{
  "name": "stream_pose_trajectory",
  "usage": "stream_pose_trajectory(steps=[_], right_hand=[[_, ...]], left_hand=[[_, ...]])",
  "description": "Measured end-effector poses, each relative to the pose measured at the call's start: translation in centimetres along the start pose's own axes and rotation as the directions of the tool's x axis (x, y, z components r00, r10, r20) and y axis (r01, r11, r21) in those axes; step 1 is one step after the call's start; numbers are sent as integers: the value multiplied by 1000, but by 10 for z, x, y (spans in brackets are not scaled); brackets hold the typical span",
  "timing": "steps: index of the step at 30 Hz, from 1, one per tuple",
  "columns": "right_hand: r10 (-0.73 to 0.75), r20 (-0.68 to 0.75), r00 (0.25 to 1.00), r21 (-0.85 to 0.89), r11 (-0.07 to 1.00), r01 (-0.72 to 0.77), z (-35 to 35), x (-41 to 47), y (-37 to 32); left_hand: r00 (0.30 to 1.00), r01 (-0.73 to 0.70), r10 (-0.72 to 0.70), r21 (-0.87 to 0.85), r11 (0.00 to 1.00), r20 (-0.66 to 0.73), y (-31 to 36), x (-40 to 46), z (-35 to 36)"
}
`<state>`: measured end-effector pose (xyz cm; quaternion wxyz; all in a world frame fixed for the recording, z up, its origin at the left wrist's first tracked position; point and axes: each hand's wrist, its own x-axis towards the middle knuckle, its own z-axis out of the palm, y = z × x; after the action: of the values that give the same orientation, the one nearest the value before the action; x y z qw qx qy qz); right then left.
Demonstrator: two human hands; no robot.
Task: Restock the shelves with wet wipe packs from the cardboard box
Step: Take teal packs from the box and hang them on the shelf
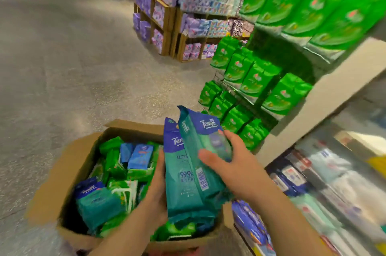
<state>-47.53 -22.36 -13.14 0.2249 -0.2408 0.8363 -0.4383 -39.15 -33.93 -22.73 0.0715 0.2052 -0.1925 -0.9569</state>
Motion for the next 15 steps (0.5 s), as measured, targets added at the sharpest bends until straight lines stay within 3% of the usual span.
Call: stream_pose_trajectory(steps=[5, 9, 11, 13, 15], right_hand=[[140, -75, 987, 218, 968, -121, -80, -38, 43], [261, 63, 963, 479, 839, -259, -140, -92, 81], [285, 42, 958, 567, 783, -258, -165, -122, 99], [319, -27, 947, 621, 748, -234, -190, -150, 118], [368, -120, 922, 664, 720, -201, -215, -178, 130]], left_hand=[[973, 133, -137, 34, 991, 186, -64, -5, 58], [914, 72, -117, 128, 989, 389, -133, -10, 95], [866, 198, -250, 163, 967, 433, -173, -7, 105], [815, 355, -408, 203, 913, 410, -204, -13, 133], [828, 391, -459, 257, 884, 322, -232, -12, 150]])
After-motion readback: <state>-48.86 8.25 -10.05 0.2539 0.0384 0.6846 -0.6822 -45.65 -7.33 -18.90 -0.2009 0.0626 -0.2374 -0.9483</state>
